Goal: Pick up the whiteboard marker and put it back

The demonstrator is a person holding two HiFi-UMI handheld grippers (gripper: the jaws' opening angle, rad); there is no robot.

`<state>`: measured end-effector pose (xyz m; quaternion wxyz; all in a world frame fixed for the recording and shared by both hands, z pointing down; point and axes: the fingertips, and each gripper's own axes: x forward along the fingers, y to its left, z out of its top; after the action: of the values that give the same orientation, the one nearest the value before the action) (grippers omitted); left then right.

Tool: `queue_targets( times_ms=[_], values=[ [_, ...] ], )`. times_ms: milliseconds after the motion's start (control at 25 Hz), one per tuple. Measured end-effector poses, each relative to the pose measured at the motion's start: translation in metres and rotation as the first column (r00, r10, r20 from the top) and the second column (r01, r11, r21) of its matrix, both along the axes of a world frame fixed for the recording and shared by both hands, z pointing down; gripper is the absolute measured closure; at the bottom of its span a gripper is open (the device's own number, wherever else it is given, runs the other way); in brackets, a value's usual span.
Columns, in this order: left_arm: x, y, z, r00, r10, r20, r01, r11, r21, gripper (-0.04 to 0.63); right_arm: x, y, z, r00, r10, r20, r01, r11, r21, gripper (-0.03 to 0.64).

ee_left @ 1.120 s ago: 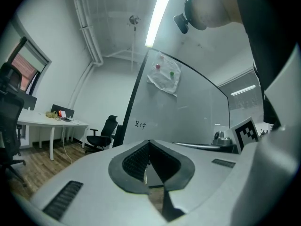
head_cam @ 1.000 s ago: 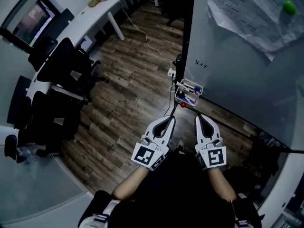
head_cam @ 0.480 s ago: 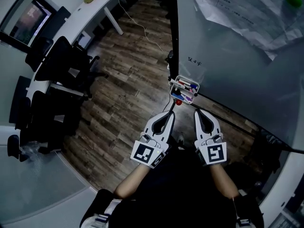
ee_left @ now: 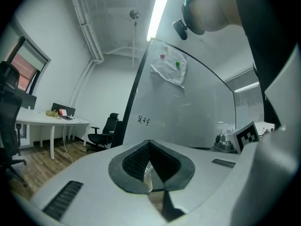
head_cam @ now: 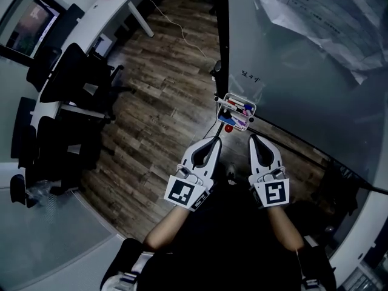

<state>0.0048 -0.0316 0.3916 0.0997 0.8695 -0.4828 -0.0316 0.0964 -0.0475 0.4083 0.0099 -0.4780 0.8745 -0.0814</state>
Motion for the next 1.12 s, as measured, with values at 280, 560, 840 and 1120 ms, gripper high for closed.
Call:
queue_targets(
  times_ms=[280,560,840,1120],
  values=[
    [0.004,-0.020,0.005,0.999,0.047,-0.005,-0.047,0.999,-0.020,0.586,0.005,-0.015,0.009,0.999,0.039,-0.025,-0.040,0.999,-0.032,0.601],
    [0.009,-0.032,0.012,0.996,0.091,-0.014,-0.092,0.995,-0.044,0.586,0.009,-0.028,0.022,0.996,0.082,-0.045,-0.084,0.994,-0.064,0.601],
    [0.008,-0.037,0.021,0.992,0.118,-0.035,-0.120,0.990,-0.077,0.586,0.004,-0.037,0.037,0.994,0.085,-0.065,-0.091,0.991,-0.100,0.600],
    [0.003,-0.042,0.025,0.989,0.131,-0.068,-0.138,0.985,-0.100,0.586,-0.001,-0.044,0.042,0.989,0.110,-0.095,-0.121,0.985,-0.119,0.597]
  ],
)
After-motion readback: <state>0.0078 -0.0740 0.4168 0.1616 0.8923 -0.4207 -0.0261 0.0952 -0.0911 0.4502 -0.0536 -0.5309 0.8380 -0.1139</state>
